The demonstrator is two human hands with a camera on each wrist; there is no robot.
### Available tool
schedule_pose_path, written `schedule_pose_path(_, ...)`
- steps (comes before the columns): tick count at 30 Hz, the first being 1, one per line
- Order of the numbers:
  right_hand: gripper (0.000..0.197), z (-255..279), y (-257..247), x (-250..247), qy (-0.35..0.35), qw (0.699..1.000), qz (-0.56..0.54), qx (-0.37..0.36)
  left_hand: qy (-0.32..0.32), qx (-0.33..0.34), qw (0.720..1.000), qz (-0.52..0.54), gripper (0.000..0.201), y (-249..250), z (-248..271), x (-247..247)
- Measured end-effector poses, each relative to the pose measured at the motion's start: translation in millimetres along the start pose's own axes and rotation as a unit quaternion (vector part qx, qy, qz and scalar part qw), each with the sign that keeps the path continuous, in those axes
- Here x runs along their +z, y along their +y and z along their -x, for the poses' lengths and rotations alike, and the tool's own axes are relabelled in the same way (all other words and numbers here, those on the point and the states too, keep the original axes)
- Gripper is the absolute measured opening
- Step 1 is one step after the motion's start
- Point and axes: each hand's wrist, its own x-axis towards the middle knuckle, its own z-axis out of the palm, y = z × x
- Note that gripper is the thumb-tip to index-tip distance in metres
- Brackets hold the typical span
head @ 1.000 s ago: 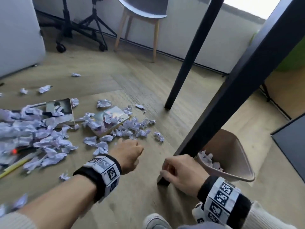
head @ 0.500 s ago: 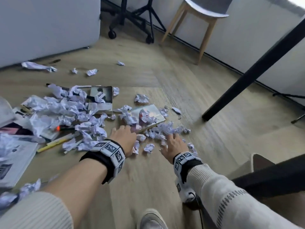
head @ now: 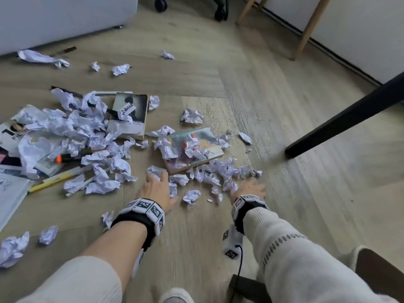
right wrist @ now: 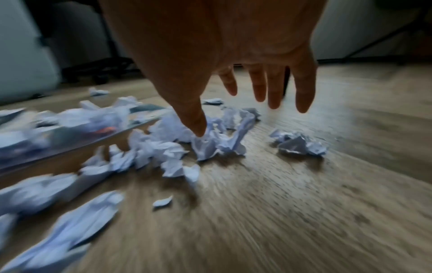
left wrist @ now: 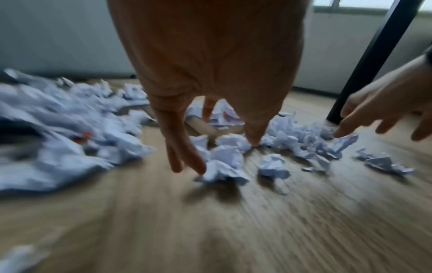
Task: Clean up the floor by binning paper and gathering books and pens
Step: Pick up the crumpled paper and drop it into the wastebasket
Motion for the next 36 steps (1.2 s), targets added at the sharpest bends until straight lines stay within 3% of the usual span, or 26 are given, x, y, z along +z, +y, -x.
schedule_pose_path(2, 0.078, -27.4, 10.3, 15.2, -0.018, 0.998, -0.043, 0.050, 0.004, 0.005, 1.000, 0.010, 0.088, 11.6, -10.1, 20.5)
schedule_pose_path(3, 0.083, -38.3, 15.2, 22.5, -0.028, 0.997, -0.045, 0.059, 0.008, 0.011, 1.000, 0.009, 0.088, 16.6, -13.2, 26.6)
schedule_pose_path(5, 0.087, -51.1, 23.3, 33.6, -0.021, 0.996, -0.040, 0.079, 0.022, 0.032, 0.999, 0.009, 0.074, 23.1, -20.5, 37.5)
schedule_pose_path(7, 0.077, -53.1, 26.8, 43.7, 0.004, 0.996, -0.053, 0.070, 0.027, 0.057, 0.998, 0.007, 0.057, 26.3, -22.8, 45.4)
schedule_pose_path(9, 0.062, -44.1, 26.0, 50.8, 0.029, 0.998, -0.047, 0.029, 0.033, 0.077, 0.997, -0.004, 0.045, 26.8, -26.2, 50.6)
schedule_pose_path(12, 0.034, -34.4, 17.0, 65.3, 0.080, 0.991, -0.048, -0.092, 0.040, 0.096, 0.994, -0.029, 0.039, 21.6, -34.5, 55.3)
schedule_pose_path(15, 0.031, -29.1, 9.8, 61.9, 0.094, 0.980, -0.052, -0.169, 0.049, 0.114, 0.992, -0.031, 0.025, 19.6, -41.6, 51.1)
schedule_pose_path(18, 0.031, -36.6, 2.8, 42.2, 0.142, 0.964, -0.145, -0.171, 0.091, 0.138, 0.986, -0.005, 0.015, 27.5, -43.9, 43.4)
schedule_pose_path(20, 0.027, -47.0, -6.3, 30.6, 0.179, 0.958, -0.173, -0.141, 0.128, 0.174, 0.976, 0.014, 0.020, 39.8, -46.5, 36.7)
schedule_pose_path(22, 0.032, -57.3, -14.9, 23.7, 0.202, 0.966, -0.122, -0.107, 0.171, 0.212, 0.962, 0.021, 0.031, 56.2, -53.9, 29.6)
schedule_pose_path(24, 0.052, -66.0, -20.2, 20.9, 0.166, 0.981, -0.068, -0.068, 0.179, 0.259, 0.949, 0.008, 0.035, 74.1, -65.4, 25.4)
schedule_pose_path(26, 0.073, -74.2, -23.6, 21.1, 0.099, 0.992, -0.054, -0.058, 0.157, 0.296, 0.942, 0.008, 0.026, 89.3, -77.4, 21.1)
schedule_pose_path(27, 0.079, -77.3, -24.5, 21.6, 0.068, 0.994, -0.062, -0.065, 0.138, 0.306, 0.942, 0.010, 0.028, 94.6, -80.4, 18.5)
schedule_pose_path(29, 0.084, -84.9, -26.7, 24.2, 0.028, 0.992, -0.082, -0.097, 0.084, 0.310, 0.947, -0.006, 0.066, 100.0, -86.1, 22.8)
schedule_pose_path(32, 0.075, -90.3, -31.4, 34.8, 0.052, 0.973, -0.094, -0.206, 0.039, 0.283, 0.957, -0.050, 0.102, 96.2, -89.7, 41.5)
schedule_pose_path(34, 0.065, -87.0, -36.5, 43.5, 0.092, 0.954, -0.102, -0.268, 0.052, 0.273, 0.958, -0.077, 0.099, 93.9, -91.2, 52.0)
schedule_pose_path(36, 0.058, -80.6, -41.1, 53.3, 0.126, 0.947, -0.101, -0.279, 0.054, 0.268, 0.959, -0.075, 0.079, 92.4, -90.1, 57.3)
